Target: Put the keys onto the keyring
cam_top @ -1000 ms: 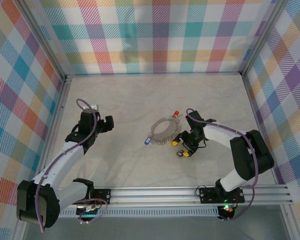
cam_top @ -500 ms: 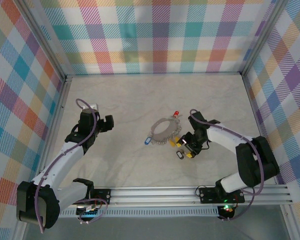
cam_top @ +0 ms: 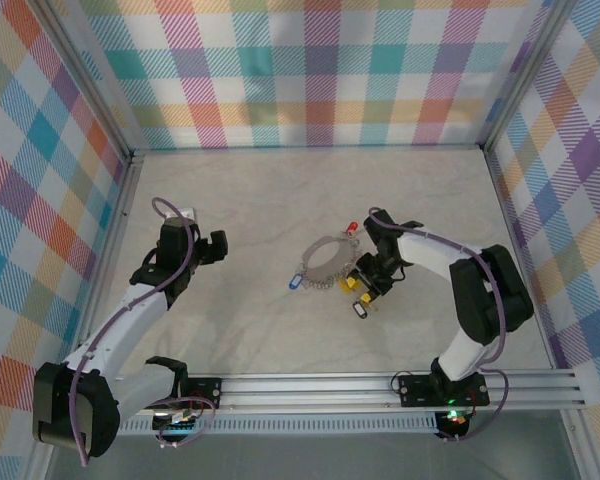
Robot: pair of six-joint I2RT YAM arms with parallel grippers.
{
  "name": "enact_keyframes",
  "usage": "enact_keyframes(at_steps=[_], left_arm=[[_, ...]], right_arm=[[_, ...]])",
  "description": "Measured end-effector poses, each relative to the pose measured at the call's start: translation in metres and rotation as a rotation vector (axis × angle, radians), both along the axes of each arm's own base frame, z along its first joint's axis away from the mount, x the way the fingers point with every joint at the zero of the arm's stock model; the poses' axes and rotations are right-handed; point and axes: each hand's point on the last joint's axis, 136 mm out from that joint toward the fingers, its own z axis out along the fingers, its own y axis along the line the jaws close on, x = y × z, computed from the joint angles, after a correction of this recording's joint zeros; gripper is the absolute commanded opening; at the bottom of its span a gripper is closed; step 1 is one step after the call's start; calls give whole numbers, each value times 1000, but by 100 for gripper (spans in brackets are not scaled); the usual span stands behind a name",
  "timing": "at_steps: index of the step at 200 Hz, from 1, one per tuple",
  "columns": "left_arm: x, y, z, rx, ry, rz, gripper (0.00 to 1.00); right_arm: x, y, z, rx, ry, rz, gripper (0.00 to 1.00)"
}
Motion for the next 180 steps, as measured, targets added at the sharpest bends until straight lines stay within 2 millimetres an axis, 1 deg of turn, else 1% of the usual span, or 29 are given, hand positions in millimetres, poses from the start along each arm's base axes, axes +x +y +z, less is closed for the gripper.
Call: enact_keyframes(at_steps=[31, 56, 83, 115, 137, 145, 175, 180], left_arm=[[0, 0, -1, 4, 5, 0, 100], [0, -1, -1, 7, 6, -6, 100], [-1, -2, -2, 10, 6, -8, 100], [-1, 0, -2, 19, 7, -2, 100], [-2, 1, -2, 29, 11, 2, 100], [-2, 1, -2, 29, 10, 3, 100], [-2, 2, -2, 31, 10, 4, 100], [-2, 2, -2, 31, 10, 4, 100]], right_arm=[[-9, 3, -8, -45, 67, 52, 38], [-15, 2, -5, -78, 78, 86, 38], [-16, -1, -5, -102, 81, 100, 37], [-19, -8, -13, -143, 104, 119, 36], [-20, -10, -14, -154, 105, 123, 35], [-20, -11, -14, -158, 105, 125, 32], [-19, -12, -15, -165, 102, 124, 31], [-19, -12, -15, -165, 102, 124, 30]])
